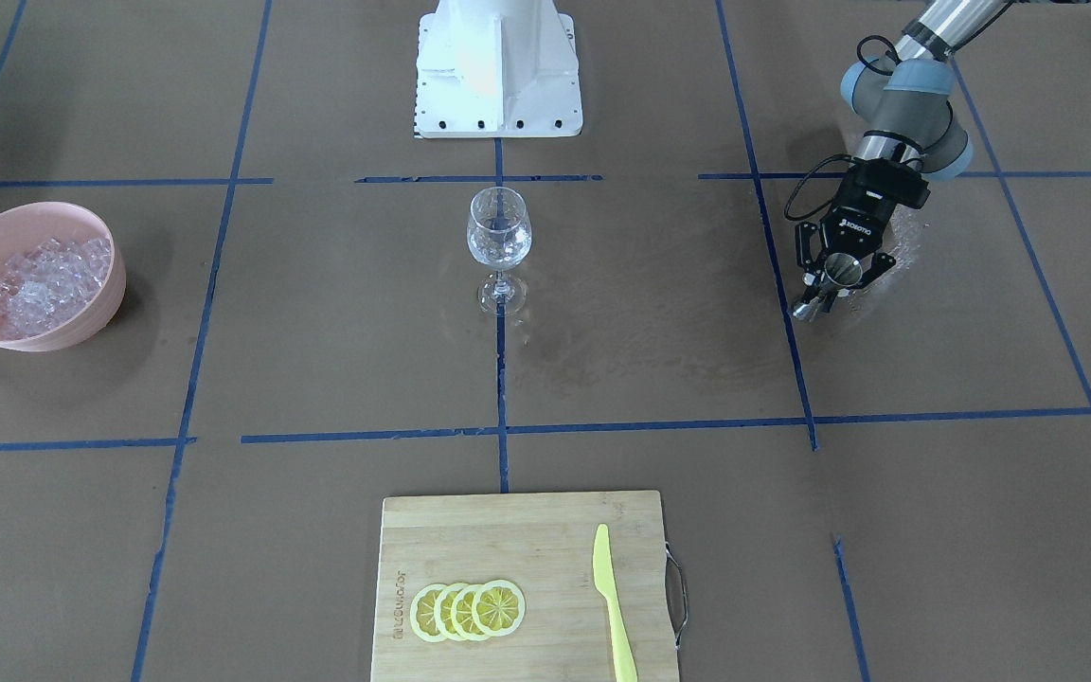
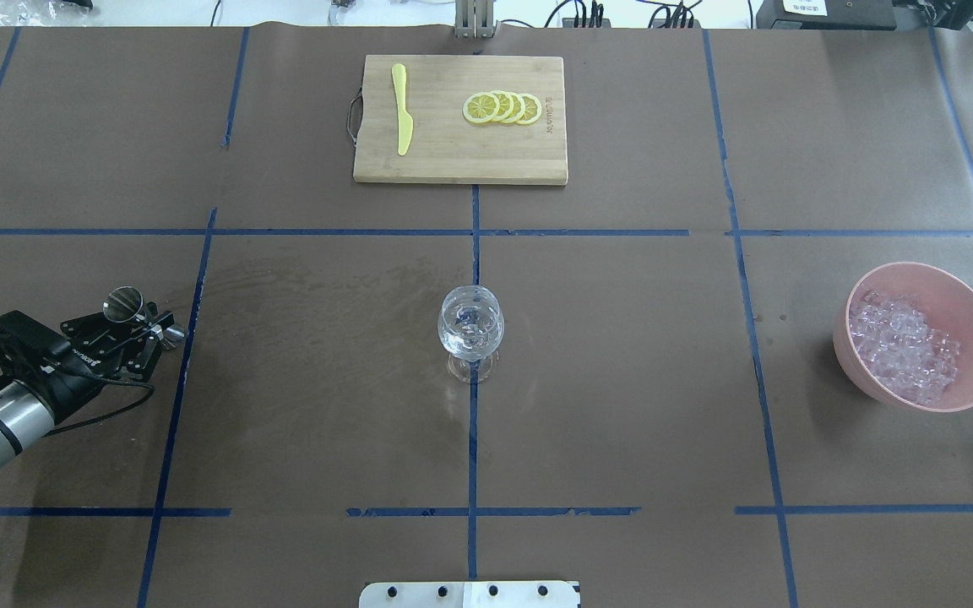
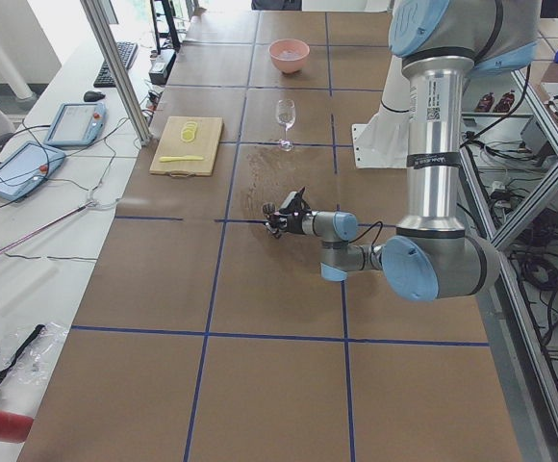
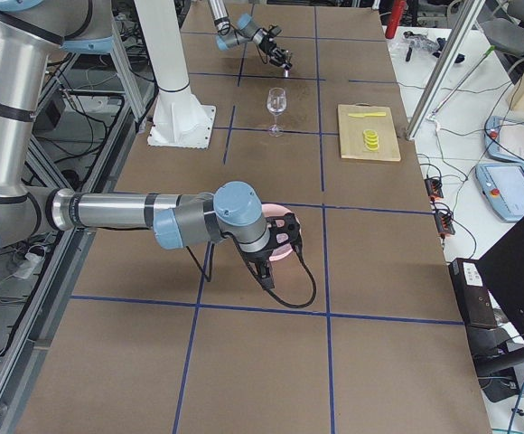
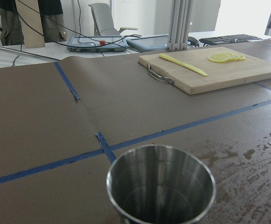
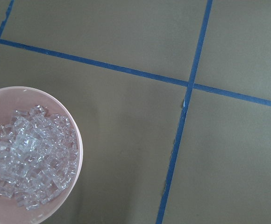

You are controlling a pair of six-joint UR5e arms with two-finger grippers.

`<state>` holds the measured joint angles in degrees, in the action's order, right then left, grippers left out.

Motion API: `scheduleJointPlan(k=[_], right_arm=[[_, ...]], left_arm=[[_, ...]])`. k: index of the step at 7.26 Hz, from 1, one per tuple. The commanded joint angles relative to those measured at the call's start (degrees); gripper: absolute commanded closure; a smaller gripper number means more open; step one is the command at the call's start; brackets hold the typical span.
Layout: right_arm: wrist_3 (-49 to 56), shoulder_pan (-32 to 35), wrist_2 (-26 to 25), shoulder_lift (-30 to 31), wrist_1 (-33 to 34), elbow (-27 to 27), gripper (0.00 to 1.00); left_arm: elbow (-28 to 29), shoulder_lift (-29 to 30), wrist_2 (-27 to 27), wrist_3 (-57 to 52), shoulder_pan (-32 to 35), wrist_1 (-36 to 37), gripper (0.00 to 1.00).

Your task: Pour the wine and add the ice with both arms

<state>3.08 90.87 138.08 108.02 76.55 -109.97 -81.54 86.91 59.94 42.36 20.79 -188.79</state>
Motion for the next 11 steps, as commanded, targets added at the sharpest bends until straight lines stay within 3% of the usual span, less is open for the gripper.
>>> scheduleJointPlan(k=[1,4,8,11], right_arm=[[0.0,0.0,0.0,0.0,0.0,0.0,0.00],[-0.2,0.0,0.0,0.0,-0.9,0.1,0.00],[-0.3,0.0,-0.1,0.0,-0.9,0.1,0.00],[-0.4,-0.1,-0.1,0.0,-0.9,0.1,0.00]], left_arm=[[-0.2,0.0,0.0,-0.1,0.0,-0.1,0.49],[-0.5,-1.0,-1.1,-0.8,0.0,-2.9,0.01],[-9.4,-3.9,-3.3,-1.2,0.2,-3.3,0.01],[-11.2,-3.7,-3.4,-6.0,2.0,-3.3,0.01]])
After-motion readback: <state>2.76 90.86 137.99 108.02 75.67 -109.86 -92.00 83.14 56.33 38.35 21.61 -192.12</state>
